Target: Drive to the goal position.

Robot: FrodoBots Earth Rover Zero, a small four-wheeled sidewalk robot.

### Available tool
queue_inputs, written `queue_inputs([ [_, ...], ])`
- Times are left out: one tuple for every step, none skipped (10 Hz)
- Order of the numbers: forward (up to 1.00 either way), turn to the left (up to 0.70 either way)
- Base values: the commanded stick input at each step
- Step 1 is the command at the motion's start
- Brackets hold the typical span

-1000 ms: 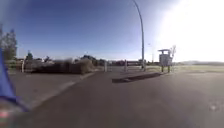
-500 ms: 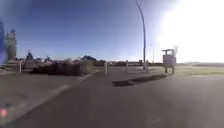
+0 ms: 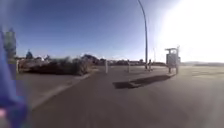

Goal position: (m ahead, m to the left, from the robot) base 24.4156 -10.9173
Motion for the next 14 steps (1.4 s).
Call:
queue_inputs([
  [0.70, 0.00],
  [0.70, 0.00],
  [0.70, 0.00],
  [0.70, 0.00],
  [0.70, 0.00],
  [0.70, 0.00],
  [0.70, 0.00],
  [0.70, 0.00],
  [0.70, 0.00],
  [0.70, 0.00],
  [0.70, 0.00],
  [0.70, 0.00],
  [0.70, 0.00],
  [0.70, 0.00],
])
